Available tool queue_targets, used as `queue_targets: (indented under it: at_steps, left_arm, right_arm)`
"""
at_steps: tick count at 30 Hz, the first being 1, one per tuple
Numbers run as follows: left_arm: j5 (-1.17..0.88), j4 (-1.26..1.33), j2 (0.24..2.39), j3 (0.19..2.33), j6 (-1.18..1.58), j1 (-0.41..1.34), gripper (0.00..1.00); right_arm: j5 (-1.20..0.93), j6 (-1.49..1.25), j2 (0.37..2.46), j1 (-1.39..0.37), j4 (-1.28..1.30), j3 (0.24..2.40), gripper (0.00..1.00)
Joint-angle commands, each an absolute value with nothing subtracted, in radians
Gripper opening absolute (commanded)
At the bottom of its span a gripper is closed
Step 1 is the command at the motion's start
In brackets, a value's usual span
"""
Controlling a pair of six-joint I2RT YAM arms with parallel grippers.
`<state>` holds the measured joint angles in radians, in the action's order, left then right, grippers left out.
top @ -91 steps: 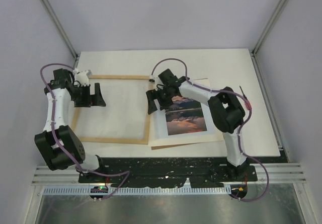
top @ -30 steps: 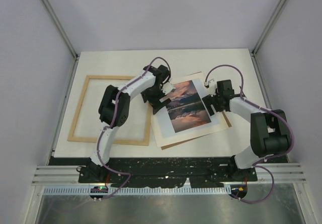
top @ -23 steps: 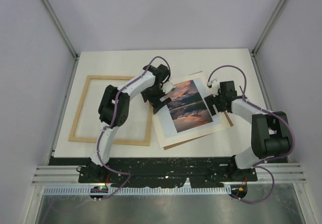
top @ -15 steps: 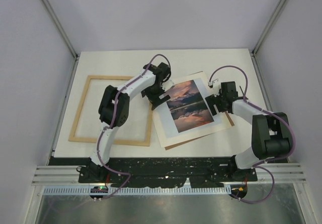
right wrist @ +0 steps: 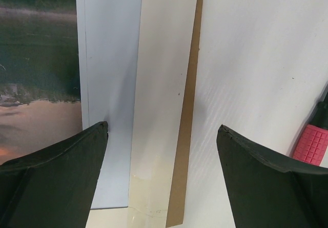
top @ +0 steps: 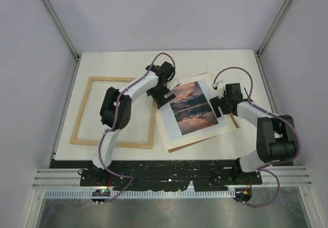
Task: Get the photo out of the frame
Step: Adjust the photo frame at the center of the board.
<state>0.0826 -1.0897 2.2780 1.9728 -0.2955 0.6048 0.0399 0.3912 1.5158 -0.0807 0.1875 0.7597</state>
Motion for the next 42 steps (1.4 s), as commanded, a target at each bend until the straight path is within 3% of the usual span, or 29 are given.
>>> queue_targets:
  at_steps: [1,10,22,37,42]
  left_arm:
    - [0.066,-1.012,2.186,2.017,-0.290,0.612,1.00]
    - [0.187,-1.045,2.344,2.062,-0.287,0.641,1.00]
    - [0.351,-1.092,2.382,2.112,-0.311,0.649,1.00]
    - [0.365,-1.120,2.372,2.100,-0.321,0.558,1.00]
    - [0.286,-1.123,2.346,2.099,-0.316,0.561,1.00]
  right_arm:
    - [0.124,0.445,1.560,-0.058,0.368,0.704,0.91]
    - [0.103,0.440,1.539,-0.057,0.376,0.701,0.91]
    - [0.075,0.442,1.503,-0.058,0.406,0.704,0.91]
    - [0.095,0.462,1.448,-0.058,0.459,0.675,0.91]
    - [0.069,0.451,1.447,-0.058,0.486,0.693,0.91]
